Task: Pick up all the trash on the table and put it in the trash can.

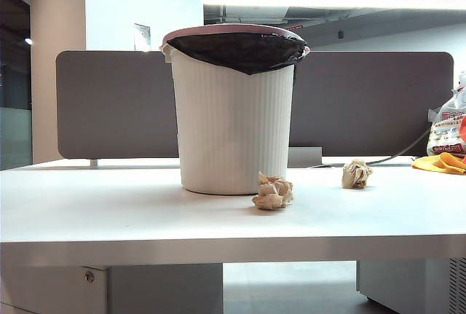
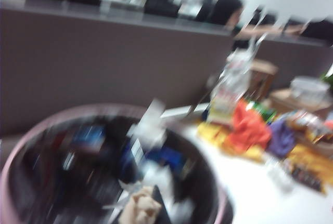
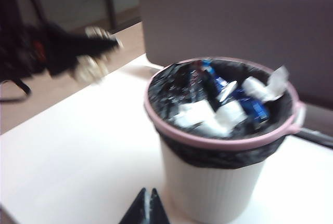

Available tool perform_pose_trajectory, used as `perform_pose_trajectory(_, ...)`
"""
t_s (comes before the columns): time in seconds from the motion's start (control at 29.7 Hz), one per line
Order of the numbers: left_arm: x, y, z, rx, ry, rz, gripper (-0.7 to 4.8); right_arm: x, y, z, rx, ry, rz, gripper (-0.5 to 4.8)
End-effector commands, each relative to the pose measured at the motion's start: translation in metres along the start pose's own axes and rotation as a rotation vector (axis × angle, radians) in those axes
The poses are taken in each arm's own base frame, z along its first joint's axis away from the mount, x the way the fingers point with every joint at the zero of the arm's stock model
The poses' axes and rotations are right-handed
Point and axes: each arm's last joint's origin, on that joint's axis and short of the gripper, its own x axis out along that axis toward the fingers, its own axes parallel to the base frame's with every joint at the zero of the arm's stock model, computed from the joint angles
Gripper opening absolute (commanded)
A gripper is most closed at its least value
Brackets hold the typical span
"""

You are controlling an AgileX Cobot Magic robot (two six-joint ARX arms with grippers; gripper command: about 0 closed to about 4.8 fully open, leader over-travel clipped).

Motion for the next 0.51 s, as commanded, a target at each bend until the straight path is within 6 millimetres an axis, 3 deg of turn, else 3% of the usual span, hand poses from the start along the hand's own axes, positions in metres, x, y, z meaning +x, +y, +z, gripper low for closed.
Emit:
perform_pose_trajectory(0.03,0.018,-0.008,0.017,0.04,-0.005,-0.018,-0.06,-0.005,0.001,0.01,-0.021,-0.034,0.002,-0.09)
perform_pose_trajectory(0.24,0.07,-0.001,0.022,0.055,0.049,-0.003,-0.06,-0.006,0.002,0.015,-0.023,-0.058,0.004,-0.09)
perform_pose_trajectory(0.44,0.11,0.015,-0.006,0.042,0.12,0.019,-0.05,-0.006,0.001,0.013,-0.02,-0.038,-0.003,-0.09)
perform_pose_trajectory(0.51,0.117,0.02,-0.016,0.035,0.149,0.025,0.33,-0.006,0.001,0.013,-0.02,-0.033,-0.003,-0.09)
